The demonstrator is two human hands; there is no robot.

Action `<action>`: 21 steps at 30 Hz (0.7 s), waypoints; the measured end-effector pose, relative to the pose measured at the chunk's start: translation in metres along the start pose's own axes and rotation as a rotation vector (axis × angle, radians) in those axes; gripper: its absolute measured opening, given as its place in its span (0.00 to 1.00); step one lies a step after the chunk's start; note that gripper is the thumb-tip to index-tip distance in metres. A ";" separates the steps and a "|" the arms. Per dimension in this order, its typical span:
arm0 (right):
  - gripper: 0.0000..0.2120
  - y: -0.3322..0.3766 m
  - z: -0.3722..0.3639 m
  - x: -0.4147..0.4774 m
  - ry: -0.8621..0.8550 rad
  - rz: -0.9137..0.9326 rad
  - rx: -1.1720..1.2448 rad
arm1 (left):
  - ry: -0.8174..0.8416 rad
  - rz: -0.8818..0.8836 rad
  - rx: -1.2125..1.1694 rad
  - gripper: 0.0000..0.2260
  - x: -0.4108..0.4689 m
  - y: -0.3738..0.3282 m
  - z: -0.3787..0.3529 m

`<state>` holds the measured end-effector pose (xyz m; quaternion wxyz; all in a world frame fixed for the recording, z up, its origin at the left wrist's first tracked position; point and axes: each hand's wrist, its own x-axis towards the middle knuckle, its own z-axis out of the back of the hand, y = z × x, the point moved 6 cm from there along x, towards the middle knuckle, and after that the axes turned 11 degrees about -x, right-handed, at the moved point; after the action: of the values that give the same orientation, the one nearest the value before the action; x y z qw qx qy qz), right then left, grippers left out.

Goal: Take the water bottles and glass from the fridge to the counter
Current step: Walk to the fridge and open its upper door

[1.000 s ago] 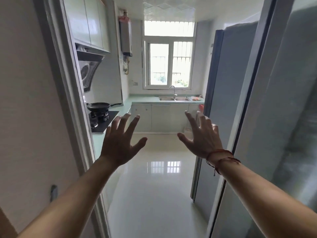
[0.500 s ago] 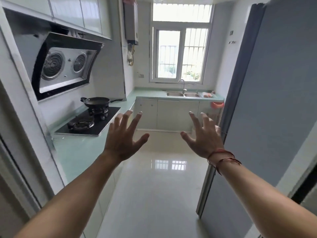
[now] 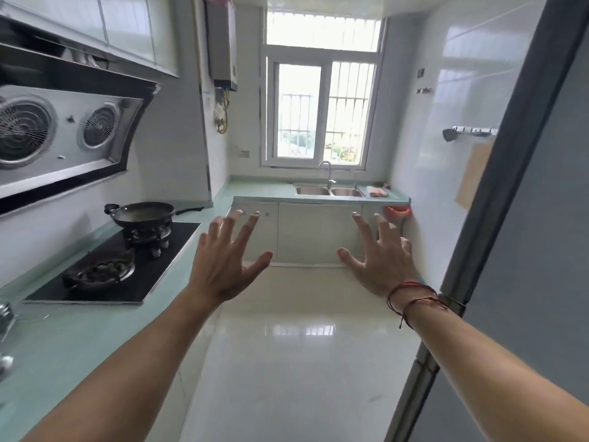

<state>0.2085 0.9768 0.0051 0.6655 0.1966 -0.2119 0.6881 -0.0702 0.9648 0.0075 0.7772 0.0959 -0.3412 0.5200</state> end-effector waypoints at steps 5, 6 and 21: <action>0.36 0.004 -0.047 0.066 0.009 -0.020 0.000 | 0.006 -0.019 -0.015 0.35 0.062 0.039 -0.035; 0.36 0.005 -0.059 0.078 0.012 -0.018 -0.004 | 0.005 -0.026 -0.018 0.35 0.074 0.046 -0.045; 0.36 -0.054 -0.249 0.301 0.025 -0.023 -0.037 | 0.022 -0.054 -0.042 0.34 0.288 0.126 -0.239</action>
<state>0.2539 1.3662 -0.0345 0.6796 0.1782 -0.2143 0.6786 -0.0122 1.3553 -0.0158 0.7964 0.0829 -0.3407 0.4928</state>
